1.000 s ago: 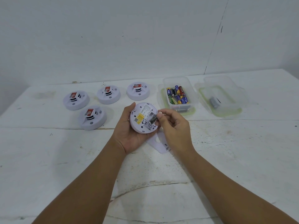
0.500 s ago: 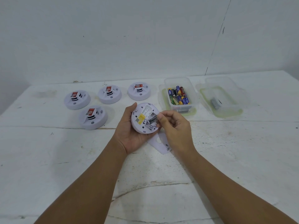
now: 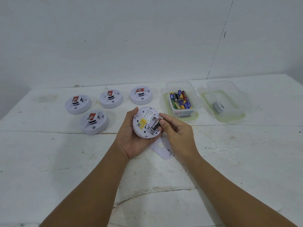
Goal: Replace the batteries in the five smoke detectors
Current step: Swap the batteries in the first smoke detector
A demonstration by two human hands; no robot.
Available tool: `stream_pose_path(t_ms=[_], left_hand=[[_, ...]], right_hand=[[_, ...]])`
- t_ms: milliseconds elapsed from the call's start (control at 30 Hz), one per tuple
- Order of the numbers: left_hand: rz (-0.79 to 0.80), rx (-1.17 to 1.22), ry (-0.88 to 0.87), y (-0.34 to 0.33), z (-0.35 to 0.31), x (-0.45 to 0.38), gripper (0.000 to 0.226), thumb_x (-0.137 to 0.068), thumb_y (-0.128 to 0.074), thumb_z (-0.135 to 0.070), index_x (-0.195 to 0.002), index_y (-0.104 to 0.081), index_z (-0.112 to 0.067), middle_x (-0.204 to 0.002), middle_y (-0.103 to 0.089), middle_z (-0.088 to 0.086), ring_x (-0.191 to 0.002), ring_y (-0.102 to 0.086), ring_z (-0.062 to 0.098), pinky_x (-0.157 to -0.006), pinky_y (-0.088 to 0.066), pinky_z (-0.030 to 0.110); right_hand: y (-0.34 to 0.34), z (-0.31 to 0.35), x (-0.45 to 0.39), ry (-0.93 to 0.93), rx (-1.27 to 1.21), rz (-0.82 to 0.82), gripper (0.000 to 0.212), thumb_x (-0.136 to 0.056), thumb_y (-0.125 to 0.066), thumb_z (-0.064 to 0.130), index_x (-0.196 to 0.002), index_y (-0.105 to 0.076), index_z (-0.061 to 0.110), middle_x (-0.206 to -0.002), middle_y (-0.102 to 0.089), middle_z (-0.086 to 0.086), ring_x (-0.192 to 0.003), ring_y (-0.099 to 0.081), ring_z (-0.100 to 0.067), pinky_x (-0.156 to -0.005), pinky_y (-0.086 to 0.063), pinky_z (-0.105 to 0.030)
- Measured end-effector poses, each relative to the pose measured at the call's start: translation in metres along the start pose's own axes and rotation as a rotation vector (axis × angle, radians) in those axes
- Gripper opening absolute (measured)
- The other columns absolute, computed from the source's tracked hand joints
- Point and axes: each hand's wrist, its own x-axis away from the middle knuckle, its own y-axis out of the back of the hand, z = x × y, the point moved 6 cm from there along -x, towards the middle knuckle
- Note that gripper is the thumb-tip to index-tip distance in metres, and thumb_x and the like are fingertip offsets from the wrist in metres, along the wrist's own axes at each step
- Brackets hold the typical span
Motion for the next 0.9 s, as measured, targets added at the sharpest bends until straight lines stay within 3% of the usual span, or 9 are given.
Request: stream_pose_path(t_ms=[200, 300, 467, 533, 733, 900], left_hand=[[0.0, -0.009, 0.007, 0.0011, 0.0002, -0.0001, 0.049, -0.098, -0.057, -0.047, -0.117, -0.077, -0.007, -0.126, -0.068, 0.02, -0.109, -0.066, 0.032, -0.121, -0.034, 0.049], [-0.001, -0.019, 0.009, -0.0003, -0.0005, 0.0009, 0.049, -0.096, -0.058, -0.048, -0.119, -0.076, -0.008, -0.13, -0.066, 0.021, -0.115, -0.062, 0.033, -0.121, -0.033, 0.049], [0.005, -0.031, 0.001, -0.0041, -0.0005, 0.0028, 0.048, -0.096, -0.058, -0.047, -0.118, -0.075, -0.008, -0.124, -0.068, 0.021, -0.104, -0.068, 0.033, -0.106, -0.046, 0.047], [0.006, -0.026, -0.004, -0.0043, -0.0007, 0.0026, 0.049, -0.097, -0.057, -0.047, -0.123, -0.071, -0.008, -0.123, -0.068, 0.02, -0.104, -0.069, 0.033, -0.108, -0.045, 0.048], [-0.003, -0.053, 0.001, 0.0002, -0.0002, 0.0006, 0.05, -0.098, -0.056, -0.048, -0.123, -0.072, -0.008, -0.126, -0.067, 0.02, -0.113, -0.064, 0.034, -0.112, -0.042, 0.05], [0.004, -0.039, -0.012, -0.0007, -0.0007, 0.0014, 0.052, -0.1, -0.052, -0.049, -0.118, -0.076, -0.007, -0.124, -0.069, 0.021, -0.107, -0.071, 0.036, -0.101, -0.054, 0.05]], right_hand=[[-0.0008, -0.0016, -0.0011, -0.003, -0.017, 0.022, 0.026, -0.1, -0.065, 0.002, -0.119, -0.074, 0.018, -0.104, -0.081, -0.004, -0.096, -0.076, -0.013, -0.085, -0.061, -0.025], [-0.0011, -0.0033, -0.0021, 0.006, -0.008, 0.042, 0.029, -0.101, -0.065, 0.004, -0.123, -0.072, 0.022, -0.105, -0.08, -0.008, -0.096, -0.074, -0.016, -0.092, -0.061, -0.035], [-0.0029, -0.0013, -0.0023, 0.014, -0.033, 0.08, 0.029, -0.101, -0.063, 0.001, -0.121, -0.072, 0.019, -0.105, -0.08, -0.01, -0.094, -0.073, -0.018, -0.09, -0.061, -0.035], [-0.0034, -0.0011, -0.0018, 0.015, -0.03, 0.081, 0.026, -0.1, -0.064, 0.0, -0.117, -0.074, 0.017, -0.105, -0.08, -0.009, -0.097, -0.074, -0.019, -0.09, -0.061, -0.036], [0.0002, -0.0059, -0.0041, 0.024, 0.037, 0.046, 0.023, -0.093, -0.078, 0.01, -0.114, -0.079, 0.019, -0.101, -0.079, -0.011, -0.095, -0.073, -0.033, -0.094, -0.06, -0.056], [-0.0027, -0.0063, -0.0051, 0.042, 0.067, 0.066, 0.034, -0.089, -0.081, 0.005, -0.118, -0.078, 0.022, -0.105, -0.08, -0.008, -0.103, -0.074, -0.034, -0.098, -0.06, -0.048]])
